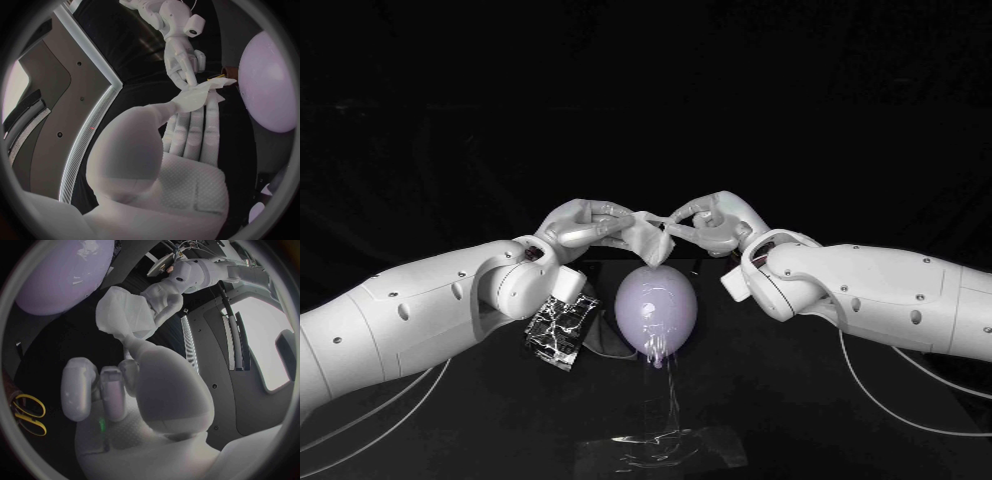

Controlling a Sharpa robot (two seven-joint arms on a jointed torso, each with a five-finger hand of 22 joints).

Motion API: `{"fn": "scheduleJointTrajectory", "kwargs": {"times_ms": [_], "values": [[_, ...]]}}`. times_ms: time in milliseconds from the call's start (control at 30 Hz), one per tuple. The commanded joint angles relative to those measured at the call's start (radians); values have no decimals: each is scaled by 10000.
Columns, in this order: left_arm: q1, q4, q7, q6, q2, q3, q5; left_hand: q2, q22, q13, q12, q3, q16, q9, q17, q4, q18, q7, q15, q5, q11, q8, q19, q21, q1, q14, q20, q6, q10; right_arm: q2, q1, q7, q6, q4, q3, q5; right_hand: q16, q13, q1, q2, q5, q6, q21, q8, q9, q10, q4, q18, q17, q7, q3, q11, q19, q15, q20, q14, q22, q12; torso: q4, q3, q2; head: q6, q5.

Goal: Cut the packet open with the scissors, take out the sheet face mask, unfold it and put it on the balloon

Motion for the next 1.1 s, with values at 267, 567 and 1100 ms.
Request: {"fn": "scheduleJointTrajectory", "kwargs": {"times_ms": [267,567,1100], "values": [[18,33,-60,-702,43,12,-1725,-339,0,-5,-39,-393,-119,167,105,-18,69,291,139,21,217,-391,-316,4,-321,-273,83,-351,-492,-174,810,-2701,2325,397,47,-2542,34,1363,-237,-88,22,-70,-155,232,478,973,-129,-122,2626,-42,269,-483,424,-70,-63,1042,2108,-117,3,-15,-6,85,-56],[18,4,-275,-962,91,10,-2289,-807,-47,22,-2,-876,-72,62,230,101,103,344,160,22,258,-677,-390,-38,-624,-326,184,-514,-569,-62,1401,-3914,3115,486,59,-3434,34,1348,-333,-137,22,-81,-182,303,530,969,-215,-114,2626,-53,398,-494,406,-81,-69,1042,2098,-147,10,-17,5,123,-58],[19,-86,-725,-1362,74,5,-2852,-837,-206,40,20,-1082,-40,58,407,350,143,155,127,26,173,-702,-397,-208,-590,-465,294,-56,-630,-62,1807,-4347,2882,653,108,-3803,34,1366,-446,-177,22,-98,-149,372,580,992,-300,-117,2626,-63,544,-505,405,-90,-76,1042,2103,-132,3,4,16,140,-49]]}}
